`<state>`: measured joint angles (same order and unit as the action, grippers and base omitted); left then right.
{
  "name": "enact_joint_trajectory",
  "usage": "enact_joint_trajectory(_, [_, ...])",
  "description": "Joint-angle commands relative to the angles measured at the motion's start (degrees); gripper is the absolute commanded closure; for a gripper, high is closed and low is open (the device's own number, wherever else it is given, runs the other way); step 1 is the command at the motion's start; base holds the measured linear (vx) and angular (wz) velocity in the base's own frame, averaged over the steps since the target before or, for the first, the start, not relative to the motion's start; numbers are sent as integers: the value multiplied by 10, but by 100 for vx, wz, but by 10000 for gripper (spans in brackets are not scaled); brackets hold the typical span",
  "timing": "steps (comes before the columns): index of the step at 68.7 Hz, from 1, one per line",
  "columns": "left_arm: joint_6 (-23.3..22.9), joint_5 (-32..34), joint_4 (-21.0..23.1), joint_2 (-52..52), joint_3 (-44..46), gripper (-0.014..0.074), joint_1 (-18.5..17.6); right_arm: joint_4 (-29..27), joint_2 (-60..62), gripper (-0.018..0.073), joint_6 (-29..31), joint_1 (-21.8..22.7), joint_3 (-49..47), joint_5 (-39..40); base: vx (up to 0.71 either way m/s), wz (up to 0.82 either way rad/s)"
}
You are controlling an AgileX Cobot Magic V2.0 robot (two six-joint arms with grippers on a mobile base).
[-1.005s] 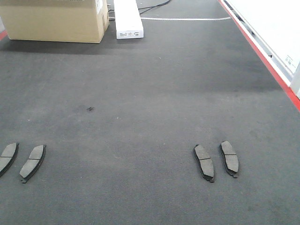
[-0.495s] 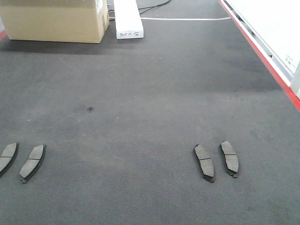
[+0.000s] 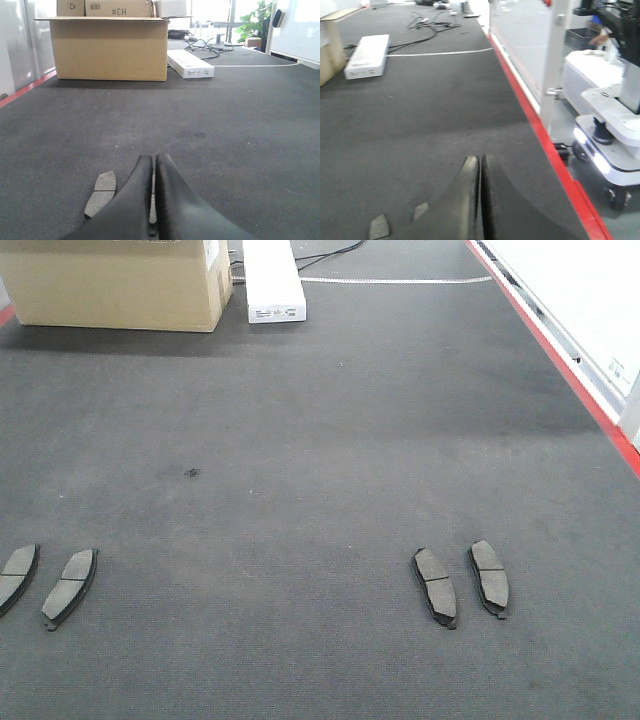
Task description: Move and align brake pads A on conveyor
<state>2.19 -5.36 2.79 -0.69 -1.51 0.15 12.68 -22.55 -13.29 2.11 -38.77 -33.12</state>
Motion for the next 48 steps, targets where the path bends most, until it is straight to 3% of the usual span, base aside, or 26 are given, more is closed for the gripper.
enact_joint_trajectory(1, [0, 46, 4, -9, -10, 602, 0, 4, -3, 566, 0, 25, -15, 39, 0, 0])
enact_joint_trajectory(9, [0, 46, 4, -9, -10, 602, 0, 4, 2, 566, 1, 37, 1, 61, 0, 0])
enact_joint_trajectory(25, [0, 46, 4, -9, -10, 602, 0, 8, 92, 566, 1, 37, 182, 264, 0, 0])
enact_joint_trajectory(48, [0, 46, 4, -9, -10, 602, 0, -7, 224, 566, 0, 37, 345, 275, 0, 0])
